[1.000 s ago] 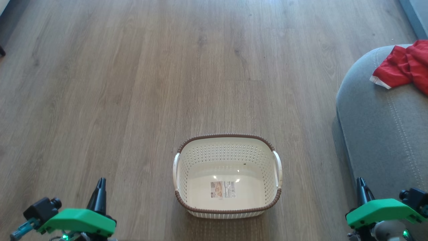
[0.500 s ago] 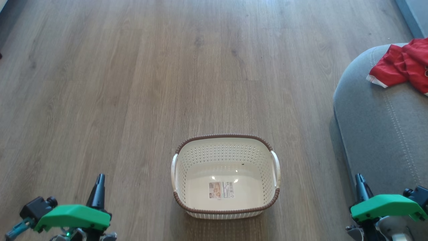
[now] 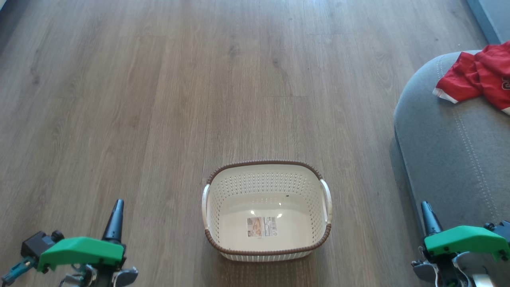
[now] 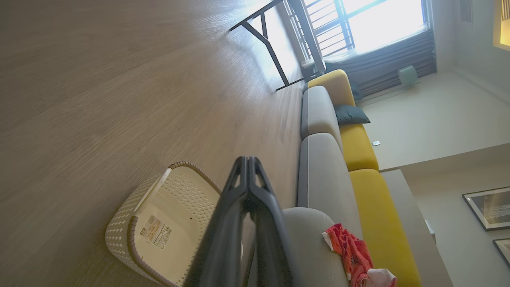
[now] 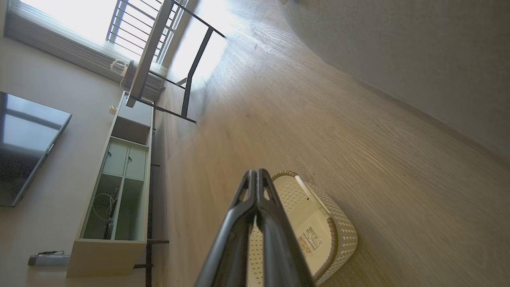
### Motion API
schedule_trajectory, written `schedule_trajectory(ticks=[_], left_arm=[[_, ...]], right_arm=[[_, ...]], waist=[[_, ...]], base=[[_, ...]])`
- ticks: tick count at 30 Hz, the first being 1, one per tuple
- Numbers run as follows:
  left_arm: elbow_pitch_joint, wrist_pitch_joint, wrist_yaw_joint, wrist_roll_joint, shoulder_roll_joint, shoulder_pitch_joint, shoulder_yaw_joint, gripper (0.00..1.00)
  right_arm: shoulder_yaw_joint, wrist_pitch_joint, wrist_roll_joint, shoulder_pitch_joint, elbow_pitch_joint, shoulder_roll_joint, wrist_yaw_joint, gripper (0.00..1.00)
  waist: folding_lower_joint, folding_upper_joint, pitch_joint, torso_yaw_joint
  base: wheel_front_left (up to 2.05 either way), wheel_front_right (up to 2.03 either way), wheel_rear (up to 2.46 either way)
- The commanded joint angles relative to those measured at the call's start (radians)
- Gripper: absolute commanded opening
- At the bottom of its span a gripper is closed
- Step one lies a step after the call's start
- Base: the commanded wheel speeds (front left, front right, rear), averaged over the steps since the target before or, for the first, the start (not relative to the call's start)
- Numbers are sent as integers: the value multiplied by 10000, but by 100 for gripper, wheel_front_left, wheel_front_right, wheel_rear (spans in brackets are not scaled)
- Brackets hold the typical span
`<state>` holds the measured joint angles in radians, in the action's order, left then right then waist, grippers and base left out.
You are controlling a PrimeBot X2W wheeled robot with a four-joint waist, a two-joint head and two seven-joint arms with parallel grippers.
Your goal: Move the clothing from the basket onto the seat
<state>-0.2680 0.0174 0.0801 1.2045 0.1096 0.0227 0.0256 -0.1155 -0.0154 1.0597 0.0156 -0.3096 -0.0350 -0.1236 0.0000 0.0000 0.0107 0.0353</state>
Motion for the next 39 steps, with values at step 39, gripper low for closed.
schedule_trajectory(ticks=[39], left_arm=[[233,-1175,467,3686,-519,-1239,-1277,0]], right_arm=[[23,1173,4988,881,621,-148,-69,0]], waist=[[0,0,-69,-320]], base=[[0,0,0]])
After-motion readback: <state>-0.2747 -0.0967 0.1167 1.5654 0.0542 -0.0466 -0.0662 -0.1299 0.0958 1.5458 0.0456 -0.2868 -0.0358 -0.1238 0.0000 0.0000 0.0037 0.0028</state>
